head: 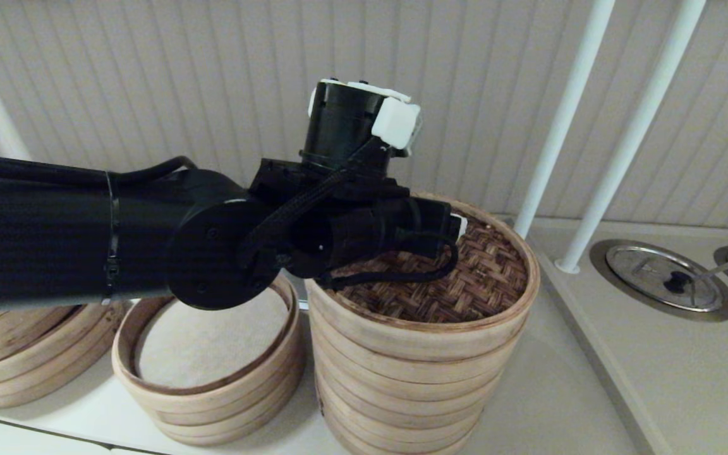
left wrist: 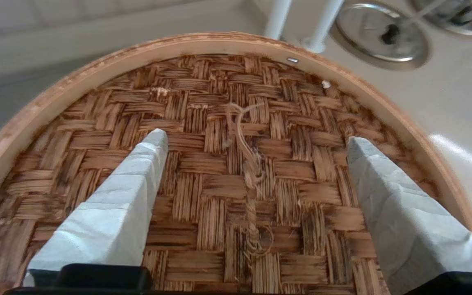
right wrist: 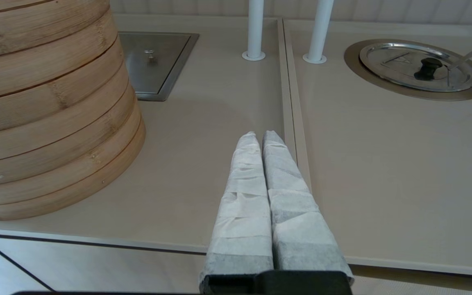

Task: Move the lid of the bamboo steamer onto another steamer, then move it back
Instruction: Pick up the steamer

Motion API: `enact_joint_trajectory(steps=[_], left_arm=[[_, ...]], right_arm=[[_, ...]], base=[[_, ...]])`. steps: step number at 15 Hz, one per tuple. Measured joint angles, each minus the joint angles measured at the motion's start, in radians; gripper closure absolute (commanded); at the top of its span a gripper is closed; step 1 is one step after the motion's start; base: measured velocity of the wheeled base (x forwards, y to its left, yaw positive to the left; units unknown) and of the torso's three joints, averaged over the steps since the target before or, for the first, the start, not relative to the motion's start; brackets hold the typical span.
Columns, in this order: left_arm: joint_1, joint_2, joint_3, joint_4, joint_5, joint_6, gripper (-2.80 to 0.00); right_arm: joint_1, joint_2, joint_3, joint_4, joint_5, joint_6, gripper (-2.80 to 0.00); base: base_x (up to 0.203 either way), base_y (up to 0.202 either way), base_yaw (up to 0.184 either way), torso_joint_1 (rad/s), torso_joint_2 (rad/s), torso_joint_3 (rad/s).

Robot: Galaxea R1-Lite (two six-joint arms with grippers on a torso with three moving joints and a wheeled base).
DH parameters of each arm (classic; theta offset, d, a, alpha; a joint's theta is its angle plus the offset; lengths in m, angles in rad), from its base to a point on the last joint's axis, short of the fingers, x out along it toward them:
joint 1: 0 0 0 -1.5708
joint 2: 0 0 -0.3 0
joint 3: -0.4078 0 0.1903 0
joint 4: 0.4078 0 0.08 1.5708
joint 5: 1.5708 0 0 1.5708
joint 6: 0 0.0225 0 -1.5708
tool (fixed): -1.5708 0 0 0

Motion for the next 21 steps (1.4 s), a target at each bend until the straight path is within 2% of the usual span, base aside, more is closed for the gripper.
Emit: enact_joint_trajectory(steps=[4,5,21], left_arm=[[0.002,0.003,0.024,-0.005,0.021,0.007,-2.8],[0.0,0.002,0.027,-0.008,0.023,0.012,0.0],[-0.014,0.0,0.03,-0.038,0.035,0.029,0.0]], right_arm=[[0.0,0.0,0.0,0.0,0.0,0.0,0.0],[0.0,0.0,0.0,0.0,0.0,0.0,0.0],[0.0,0.0,0.0,0.0,0.0,0.0,0.0]], base=[[0.0,0.0,0.0,0.0,0.0,0.0],[0.0,0.0,0.0,0.0,0.0,0.0],[0.0,0.0,0.0,0.0,0.0,0.0]])
